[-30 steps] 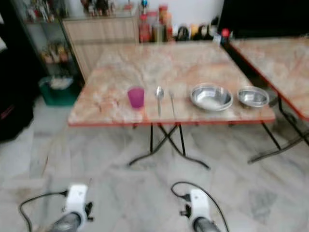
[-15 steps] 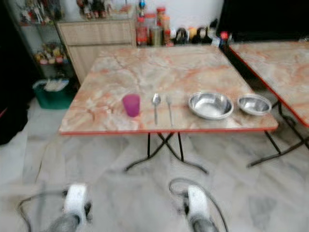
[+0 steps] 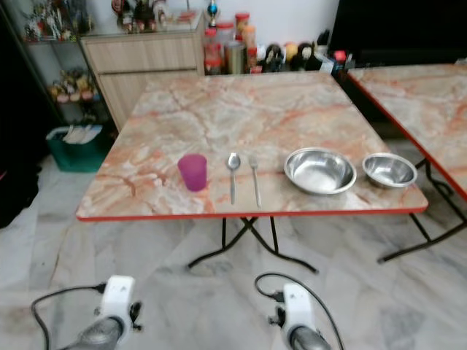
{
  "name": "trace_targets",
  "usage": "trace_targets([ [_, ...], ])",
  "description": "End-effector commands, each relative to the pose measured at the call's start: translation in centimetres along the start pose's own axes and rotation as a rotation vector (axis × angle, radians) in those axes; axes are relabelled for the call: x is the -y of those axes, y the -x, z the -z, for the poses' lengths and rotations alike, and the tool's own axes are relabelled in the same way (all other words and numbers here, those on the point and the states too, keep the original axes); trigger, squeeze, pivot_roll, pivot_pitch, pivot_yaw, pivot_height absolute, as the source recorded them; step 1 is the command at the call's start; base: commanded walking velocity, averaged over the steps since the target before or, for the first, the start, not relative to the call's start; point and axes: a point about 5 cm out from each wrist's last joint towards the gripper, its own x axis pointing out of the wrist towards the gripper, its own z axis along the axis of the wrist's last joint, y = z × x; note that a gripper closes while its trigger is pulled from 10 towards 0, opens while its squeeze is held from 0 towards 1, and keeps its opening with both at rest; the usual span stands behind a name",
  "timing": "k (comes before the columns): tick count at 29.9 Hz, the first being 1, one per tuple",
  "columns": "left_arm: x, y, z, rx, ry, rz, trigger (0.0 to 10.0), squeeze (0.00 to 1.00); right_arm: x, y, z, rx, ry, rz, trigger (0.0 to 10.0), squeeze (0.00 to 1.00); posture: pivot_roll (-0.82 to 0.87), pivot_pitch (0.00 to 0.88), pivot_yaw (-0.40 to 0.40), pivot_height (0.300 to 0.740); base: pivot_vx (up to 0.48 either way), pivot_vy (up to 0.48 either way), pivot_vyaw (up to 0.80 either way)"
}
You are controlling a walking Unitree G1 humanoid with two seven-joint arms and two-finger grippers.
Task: Setting the table
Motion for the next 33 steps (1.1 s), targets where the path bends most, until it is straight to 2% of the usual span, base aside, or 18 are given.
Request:
trace_targets([
  [1,-1.43,0.15,0.27,-0.011,-0.004,-0.039,10.0,0.0,-1.32,-0.21,-0.4,0.012,-0.01,-0.031,10.0,0.0,0.01,0.0,0.012,0.74,0.0,0.0,0.0],
  [13,-1.5,0.22,0.5,-0.015,0.003,-0.05,10.0,0.0,-1.06,-0.15,-0.23,0.007,-0.02,-0.028,10.0,0.0,0.02,0.0,-0.013,0.74,0.0,0.0,0.0],
  [33,-1.28,0.24,0.63,-0.015,0.018,-0.054,10.0,0.0,-0.81,-0.11,-0.17,0.007,-0.019,-0.02,10.0,0.0,0.01,0.0,-0.014,0.74,0.0,-0.326,0.0],
])
